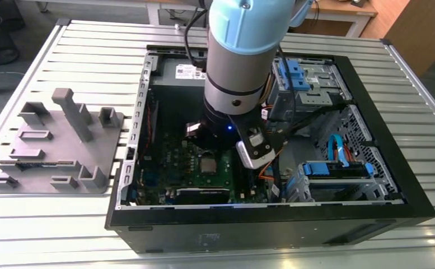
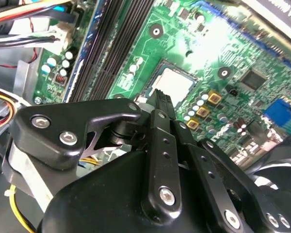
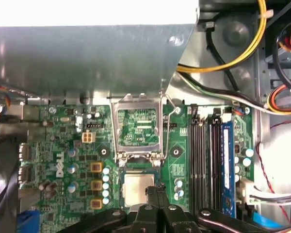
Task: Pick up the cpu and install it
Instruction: 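Close the cpu cover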
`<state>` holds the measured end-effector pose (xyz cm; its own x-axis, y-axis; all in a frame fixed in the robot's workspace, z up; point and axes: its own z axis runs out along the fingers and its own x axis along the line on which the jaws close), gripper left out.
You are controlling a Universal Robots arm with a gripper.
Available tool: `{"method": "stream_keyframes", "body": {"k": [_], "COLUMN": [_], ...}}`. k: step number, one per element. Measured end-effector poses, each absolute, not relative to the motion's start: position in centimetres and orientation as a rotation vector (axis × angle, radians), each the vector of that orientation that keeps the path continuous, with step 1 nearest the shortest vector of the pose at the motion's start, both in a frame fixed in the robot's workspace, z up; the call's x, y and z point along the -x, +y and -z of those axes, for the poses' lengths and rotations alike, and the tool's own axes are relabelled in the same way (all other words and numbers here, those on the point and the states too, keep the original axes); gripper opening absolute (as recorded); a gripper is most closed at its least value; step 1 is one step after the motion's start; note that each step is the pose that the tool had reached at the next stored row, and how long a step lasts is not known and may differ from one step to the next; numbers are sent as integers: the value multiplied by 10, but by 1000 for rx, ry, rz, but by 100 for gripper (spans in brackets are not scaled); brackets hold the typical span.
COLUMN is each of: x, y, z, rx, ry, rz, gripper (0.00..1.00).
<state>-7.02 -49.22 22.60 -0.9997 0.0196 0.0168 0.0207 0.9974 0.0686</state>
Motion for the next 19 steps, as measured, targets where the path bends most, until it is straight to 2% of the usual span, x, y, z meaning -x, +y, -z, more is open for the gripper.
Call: {"method": "stream_keyframes", "body": {"k": [19], "x": [68], "y": [-480], "z": [-226], "rx": [30], "ry": [-3123], "rz": [108], "gripper": [11]}}
